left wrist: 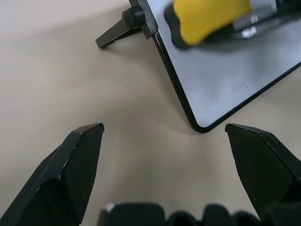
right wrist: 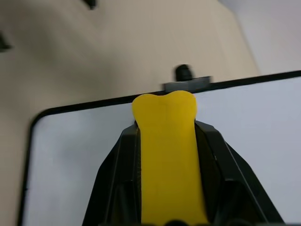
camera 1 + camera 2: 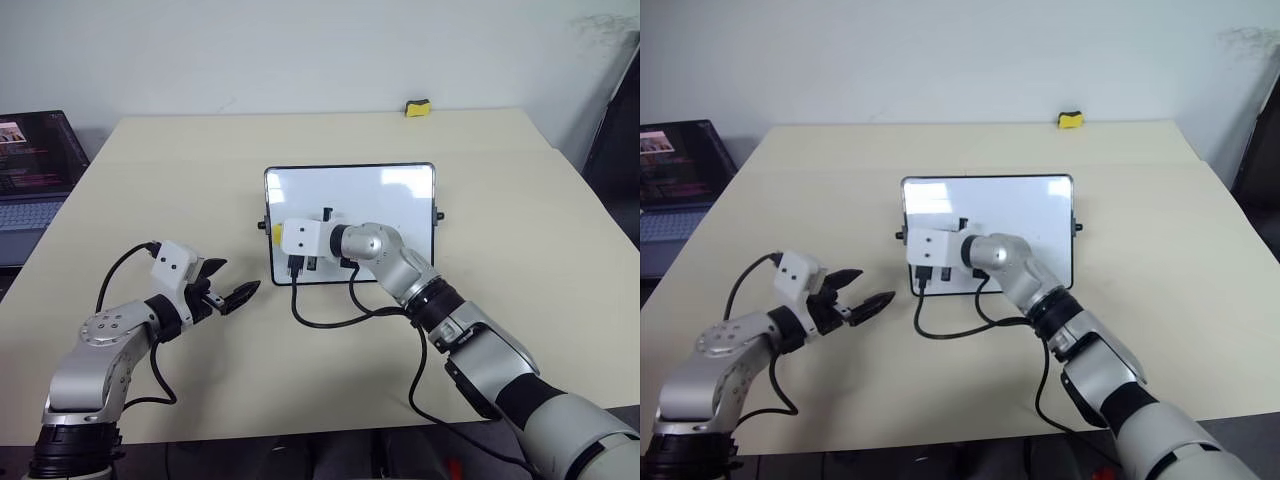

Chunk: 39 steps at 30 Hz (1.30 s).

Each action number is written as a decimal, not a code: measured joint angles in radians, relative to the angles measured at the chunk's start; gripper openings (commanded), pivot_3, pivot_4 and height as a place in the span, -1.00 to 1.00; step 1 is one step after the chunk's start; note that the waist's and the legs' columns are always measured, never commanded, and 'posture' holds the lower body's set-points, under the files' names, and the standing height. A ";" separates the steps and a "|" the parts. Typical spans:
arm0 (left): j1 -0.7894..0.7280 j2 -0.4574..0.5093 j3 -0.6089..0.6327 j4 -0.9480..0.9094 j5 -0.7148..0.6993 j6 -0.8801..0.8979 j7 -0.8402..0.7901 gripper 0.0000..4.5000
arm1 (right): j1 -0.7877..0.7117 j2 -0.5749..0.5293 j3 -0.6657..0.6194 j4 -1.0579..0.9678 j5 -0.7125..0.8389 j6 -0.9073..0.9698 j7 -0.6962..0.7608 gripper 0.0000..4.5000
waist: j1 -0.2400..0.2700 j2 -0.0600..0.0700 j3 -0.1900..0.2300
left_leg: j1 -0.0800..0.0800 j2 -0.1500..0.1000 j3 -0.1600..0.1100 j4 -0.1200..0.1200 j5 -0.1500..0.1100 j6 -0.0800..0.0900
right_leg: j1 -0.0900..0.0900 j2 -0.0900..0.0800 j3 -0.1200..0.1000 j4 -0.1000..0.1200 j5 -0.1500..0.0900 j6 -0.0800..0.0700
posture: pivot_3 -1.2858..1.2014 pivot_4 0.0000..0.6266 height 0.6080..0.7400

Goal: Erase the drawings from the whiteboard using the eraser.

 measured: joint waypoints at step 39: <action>-0.300 0.005 -0.174 -0.053 -0.063 0.014 -0.244 1.00 | 0.578 -0.191 -0.365 -1.026 0.279 0.684 -0.011 -0.47 | 0.025 0.000 0.000 | -0.002 0.000 0.000 0.000 0.000 0.000 | 0.000 0.000 0.000 -0.001 0.000 0.000 | 0.03 -0.52 1.00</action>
